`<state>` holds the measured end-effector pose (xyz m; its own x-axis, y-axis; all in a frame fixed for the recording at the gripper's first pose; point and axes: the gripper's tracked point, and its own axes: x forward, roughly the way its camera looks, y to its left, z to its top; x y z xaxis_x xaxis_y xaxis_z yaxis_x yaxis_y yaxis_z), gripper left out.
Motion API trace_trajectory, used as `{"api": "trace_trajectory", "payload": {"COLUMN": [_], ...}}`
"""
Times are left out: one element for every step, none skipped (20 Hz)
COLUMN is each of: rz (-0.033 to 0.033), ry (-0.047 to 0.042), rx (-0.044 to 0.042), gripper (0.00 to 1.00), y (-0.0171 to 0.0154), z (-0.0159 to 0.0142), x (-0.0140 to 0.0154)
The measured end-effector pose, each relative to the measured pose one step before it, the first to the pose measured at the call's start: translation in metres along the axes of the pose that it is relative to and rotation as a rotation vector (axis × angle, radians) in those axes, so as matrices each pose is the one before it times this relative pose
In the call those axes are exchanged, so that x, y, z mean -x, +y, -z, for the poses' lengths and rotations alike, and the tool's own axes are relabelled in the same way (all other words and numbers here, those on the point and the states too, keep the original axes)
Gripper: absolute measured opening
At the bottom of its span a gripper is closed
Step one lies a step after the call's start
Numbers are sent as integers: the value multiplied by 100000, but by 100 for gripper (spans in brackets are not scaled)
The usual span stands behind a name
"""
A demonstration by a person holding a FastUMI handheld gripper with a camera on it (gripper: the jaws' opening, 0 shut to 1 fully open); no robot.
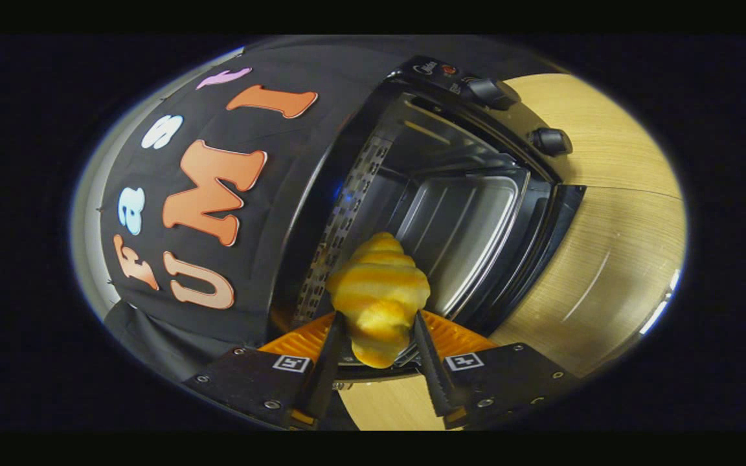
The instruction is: Open the toaster oven, put the food inside, and close the toaster oven door.
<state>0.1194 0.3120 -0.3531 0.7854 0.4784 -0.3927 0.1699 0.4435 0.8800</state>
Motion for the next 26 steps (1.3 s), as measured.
{"api": "trace_trajectory", "payload": {"rz": [-206,42,190,37,-110,-329,-181,-366,-1117,-1629,-1783,-1121,-578,306,427,422,678,160,693,331,1310,1353,1408,1903,2169,2049], "ry": [-1484,-1162,-638,-210,-459,-155,-358,-433,-378,-151,-26,-329,-39,104,-209,-403,-395,-236,89,431,180,24,471,856,808,826], "rx": [78,366,100,-435,-222,-76,138,1025,1545,3011,2644,1457,678,823,1313,1969,2050,1895,1822,2204,3191,4038,4592,5422,4801,4403], "gripper": [63,64,64,65,65,65,66,67,68,72,76,83,91,98,98,98,98,98,98,98,98,98,98,98,98,98], "y": [-11,-82,-81,-111,100,39,19,-42,177,34,-1,-165,-291,-504,-167,-247,-314,-240,-182,-243,-371,-500,-438,-603,-611,-657], "z": [-64,-77,-59,27,-24,-78,-32,-79,-2,-18,70,-340,-102,-208,-144,-241,-200,-179,-169,-4,14,-6,113,223,456,426], "x": [-460,408,-65,30,57,87,209,228,339,733,894,816,593,997,880,964,949,978,937,918,914,768,862,791,660,755]}}
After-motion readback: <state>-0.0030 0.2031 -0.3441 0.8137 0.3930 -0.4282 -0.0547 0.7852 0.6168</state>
